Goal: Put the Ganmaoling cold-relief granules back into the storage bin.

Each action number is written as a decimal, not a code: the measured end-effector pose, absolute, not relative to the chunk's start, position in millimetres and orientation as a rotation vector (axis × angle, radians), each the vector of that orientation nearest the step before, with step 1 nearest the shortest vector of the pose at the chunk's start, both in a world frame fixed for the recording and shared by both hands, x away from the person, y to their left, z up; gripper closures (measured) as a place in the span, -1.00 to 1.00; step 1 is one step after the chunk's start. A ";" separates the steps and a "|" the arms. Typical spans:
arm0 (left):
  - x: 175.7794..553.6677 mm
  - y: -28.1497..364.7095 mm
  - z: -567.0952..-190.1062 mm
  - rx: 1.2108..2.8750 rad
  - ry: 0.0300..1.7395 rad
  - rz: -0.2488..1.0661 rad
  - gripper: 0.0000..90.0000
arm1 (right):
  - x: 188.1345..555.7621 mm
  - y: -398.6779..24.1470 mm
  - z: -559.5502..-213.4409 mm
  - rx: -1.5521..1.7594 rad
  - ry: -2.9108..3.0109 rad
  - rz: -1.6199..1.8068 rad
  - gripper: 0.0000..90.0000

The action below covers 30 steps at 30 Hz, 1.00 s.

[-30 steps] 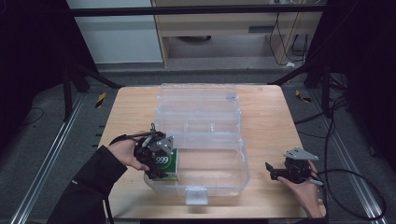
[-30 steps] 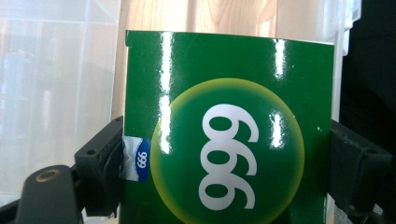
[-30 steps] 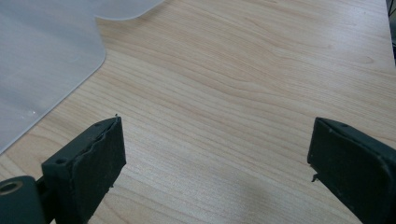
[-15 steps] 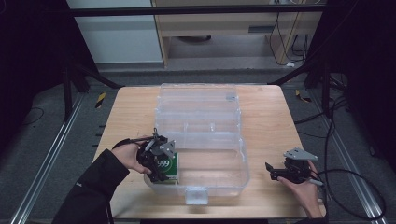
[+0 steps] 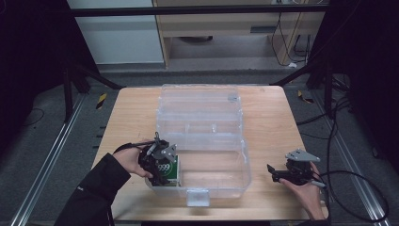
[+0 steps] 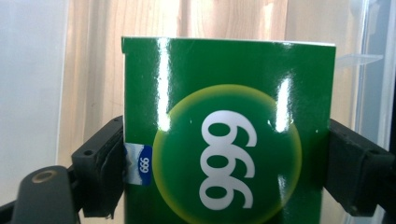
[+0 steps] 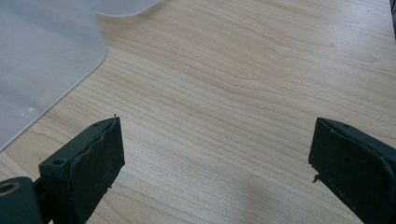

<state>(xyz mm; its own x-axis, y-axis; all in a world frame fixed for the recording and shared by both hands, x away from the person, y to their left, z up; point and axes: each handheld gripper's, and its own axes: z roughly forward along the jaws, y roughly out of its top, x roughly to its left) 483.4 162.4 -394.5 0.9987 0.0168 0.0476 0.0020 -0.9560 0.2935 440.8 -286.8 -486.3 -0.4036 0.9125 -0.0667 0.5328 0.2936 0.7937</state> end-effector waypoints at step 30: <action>469.1 258.1 -359.6 2.593 0.366 0.271 -0.48 | 439.8 -290.7 -486.1 1.300 2.023 0.955 -0.92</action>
